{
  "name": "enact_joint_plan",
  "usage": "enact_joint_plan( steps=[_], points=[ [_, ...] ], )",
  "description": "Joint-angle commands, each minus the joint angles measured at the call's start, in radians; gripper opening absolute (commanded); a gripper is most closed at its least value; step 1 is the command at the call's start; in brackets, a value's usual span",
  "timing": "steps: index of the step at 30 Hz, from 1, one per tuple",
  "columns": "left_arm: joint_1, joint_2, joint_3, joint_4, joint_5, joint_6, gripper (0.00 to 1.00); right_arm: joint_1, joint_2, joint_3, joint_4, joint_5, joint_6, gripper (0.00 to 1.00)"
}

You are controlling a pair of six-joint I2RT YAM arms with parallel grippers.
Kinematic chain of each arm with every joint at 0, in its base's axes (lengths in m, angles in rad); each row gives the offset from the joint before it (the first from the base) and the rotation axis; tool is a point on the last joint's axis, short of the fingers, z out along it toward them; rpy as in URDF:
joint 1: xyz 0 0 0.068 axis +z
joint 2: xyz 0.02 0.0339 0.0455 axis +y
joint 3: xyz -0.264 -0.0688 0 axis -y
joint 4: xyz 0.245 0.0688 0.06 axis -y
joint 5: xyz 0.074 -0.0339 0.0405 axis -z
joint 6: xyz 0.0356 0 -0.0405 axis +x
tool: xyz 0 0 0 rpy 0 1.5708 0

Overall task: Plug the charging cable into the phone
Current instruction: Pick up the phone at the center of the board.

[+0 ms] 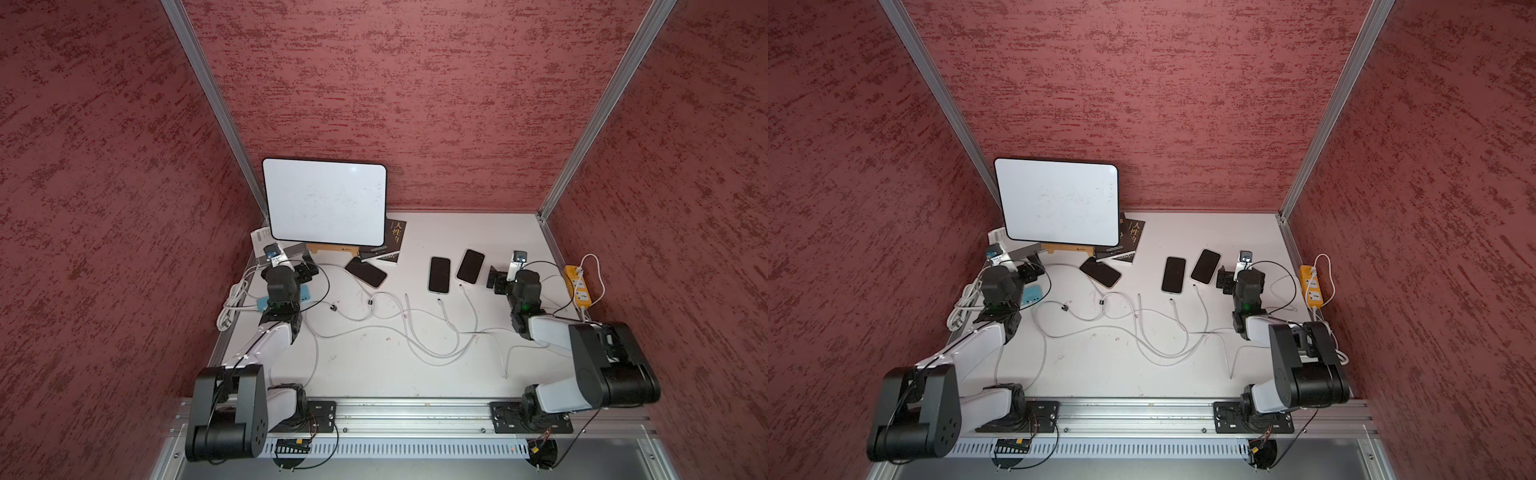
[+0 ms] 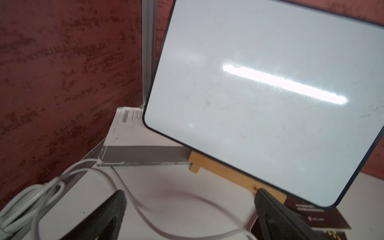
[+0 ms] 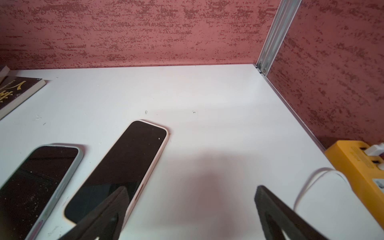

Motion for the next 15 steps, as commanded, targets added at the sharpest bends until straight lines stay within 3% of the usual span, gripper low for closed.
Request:
enact_joint_plan(
  steps=[1,4,6,10,15],
  points=[
    [0.04,-0.006,-0.025,-0.327,-0.108,-0.384,1.0,0.008,-0.091,0.162,-0.356,-0.011,0.144,0.96],
    [0.147,0.018,-0.014,-0.367,0.213,-0.434,1.0,0.046,-0.126,0.211,-0.454,-0.159,0.208,0.9],
    [0.132,0.033,0.054,-0.475,0.308,-0.431,1.0,0.103,-0.123,0.265,-0.551,-0.177,0.221,0.89],
    [-0.095,0.073,0.203,-0.729,0.152,-0.443,1.0,0.249,-0.059,0.375,-0.693,-0.261,0.214,0.87],
    [-0.316,0.221,0.446,-1.024,0.034,-0.598,1.0,0.396,-0.011,0.428,-0.772,-0.277,0.196,0.86]
  ],
)
